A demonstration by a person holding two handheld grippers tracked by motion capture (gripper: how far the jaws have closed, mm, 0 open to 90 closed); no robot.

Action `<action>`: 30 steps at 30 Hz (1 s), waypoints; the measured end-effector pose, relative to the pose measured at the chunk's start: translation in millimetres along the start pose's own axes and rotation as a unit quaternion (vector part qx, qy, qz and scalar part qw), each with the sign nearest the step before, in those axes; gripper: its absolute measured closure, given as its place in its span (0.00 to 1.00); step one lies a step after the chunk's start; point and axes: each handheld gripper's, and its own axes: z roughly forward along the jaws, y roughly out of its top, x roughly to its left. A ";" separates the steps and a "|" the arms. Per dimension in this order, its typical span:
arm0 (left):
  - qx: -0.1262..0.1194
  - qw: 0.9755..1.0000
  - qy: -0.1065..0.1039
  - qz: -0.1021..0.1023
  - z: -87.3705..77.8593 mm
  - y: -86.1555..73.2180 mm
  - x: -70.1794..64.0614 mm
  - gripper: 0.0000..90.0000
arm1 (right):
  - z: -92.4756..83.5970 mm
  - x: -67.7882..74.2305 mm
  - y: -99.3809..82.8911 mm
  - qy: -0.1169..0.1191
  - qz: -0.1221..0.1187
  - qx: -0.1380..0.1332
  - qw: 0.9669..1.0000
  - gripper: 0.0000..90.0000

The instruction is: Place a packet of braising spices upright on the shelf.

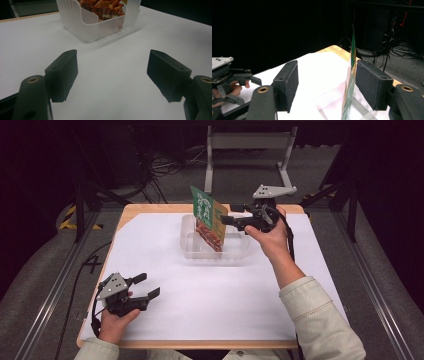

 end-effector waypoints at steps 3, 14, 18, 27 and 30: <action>0.000 1.000 -0.002 0.001 2.9 1.3 0.6 0.28 | -9.2 1.6 -2.1 -0.003 -0.003 -0.002 1.000 0.38; -0.003 1.000 -0.008 0.001 10.5 4.9 1.9 0.27 | -57.7 4.8 -17.2 -0.017 -0.002 -0.012 1.000 0.35; -0.002 1.000 -0.010 -0.002 11.1 5.5 1.9 0.27 | -74.6 5.0 -24.1 -0.025 0.000 -0.016 1.000 0.34; -0.008 1.000 -0.012 -0.004 9.0 5.7 2.1 0.25 | -100.9 5.2 -39.3 -0.045 -0.007 -0.015 0.999 0.32; -0.009 1.000 -0.012 -0.006 8.2 5.4 1.8 0.25 | -108.0 7.0 -44.2 -0.047 -0.011 -0.016 0.999 0.32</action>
